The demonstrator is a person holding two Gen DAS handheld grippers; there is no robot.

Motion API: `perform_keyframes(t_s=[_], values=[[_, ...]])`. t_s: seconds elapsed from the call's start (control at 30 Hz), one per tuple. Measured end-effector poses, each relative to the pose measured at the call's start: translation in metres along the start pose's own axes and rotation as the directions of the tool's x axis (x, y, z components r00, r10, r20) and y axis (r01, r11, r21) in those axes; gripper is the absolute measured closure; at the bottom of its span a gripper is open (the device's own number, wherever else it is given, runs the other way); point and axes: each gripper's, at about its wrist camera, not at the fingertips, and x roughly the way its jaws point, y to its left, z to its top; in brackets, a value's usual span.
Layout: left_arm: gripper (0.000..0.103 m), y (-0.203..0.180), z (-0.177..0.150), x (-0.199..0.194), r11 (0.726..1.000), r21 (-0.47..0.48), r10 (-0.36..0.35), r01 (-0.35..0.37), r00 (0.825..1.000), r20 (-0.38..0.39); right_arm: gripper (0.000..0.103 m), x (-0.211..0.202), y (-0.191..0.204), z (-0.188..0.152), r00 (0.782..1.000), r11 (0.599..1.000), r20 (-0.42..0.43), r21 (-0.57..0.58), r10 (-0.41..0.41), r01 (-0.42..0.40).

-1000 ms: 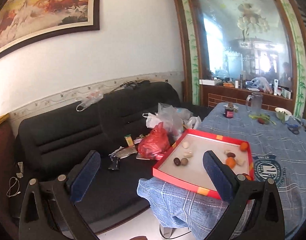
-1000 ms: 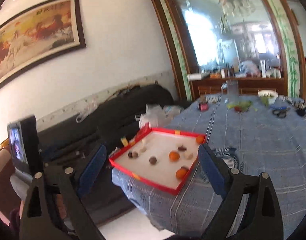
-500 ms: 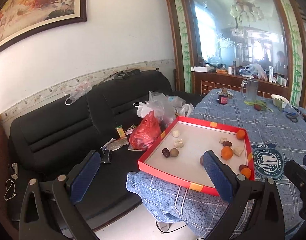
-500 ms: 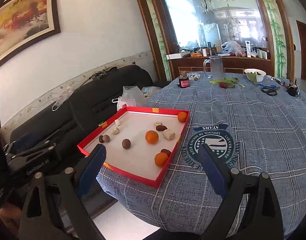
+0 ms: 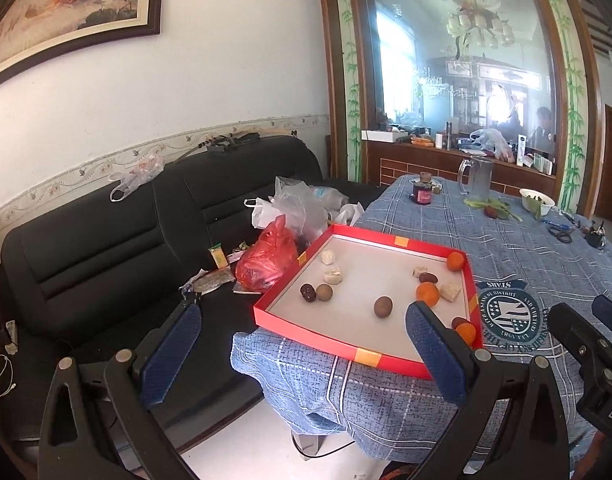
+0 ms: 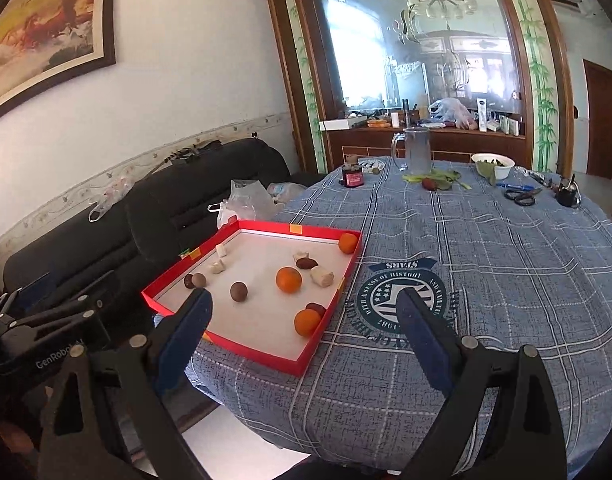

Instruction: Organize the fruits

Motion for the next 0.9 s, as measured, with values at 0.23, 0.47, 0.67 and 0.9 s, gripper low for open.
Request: perform_keyframes(t_s=[0.23, 0.47, 0.67, 0.9], values=[[0.0, -0.014, -0.002, -0.002, 0.999, 0.04, -0.016, 0.017, 1.0, -0.003, 0.01, -0.001, -0.006, 0.003, 1.0, 1.0, 0.005, 0.013, 0.002, -0.002], [0.0, -0.014, -0.002, -0.004, 0.999, 0.046, -0.02, 0.02, 1.0, -0.003, 0.01, -0.001, -0.004, 0.002, 1.0, 1.0, 0.009, 0.001, 0.003, -0.003], [0.0, -0.012, -0.002, -0.003, 0.999, 0.035, -0.012, 0.012, 1.0, 0.0, 0.01, 0.0, -0.001, 0.0, 1.0, 1.0, 0.007, -0.004, 0.008, -0.008], [0.0, -0.012, -0.003, -0.002, 0.999, 0.041, -0.006, 0.006, 1.0, -0.002, 0.01, 0.0, -0.001, -0.002, 1.0, 1.0, 0.004, -0.004, 0.007, -0.007]])
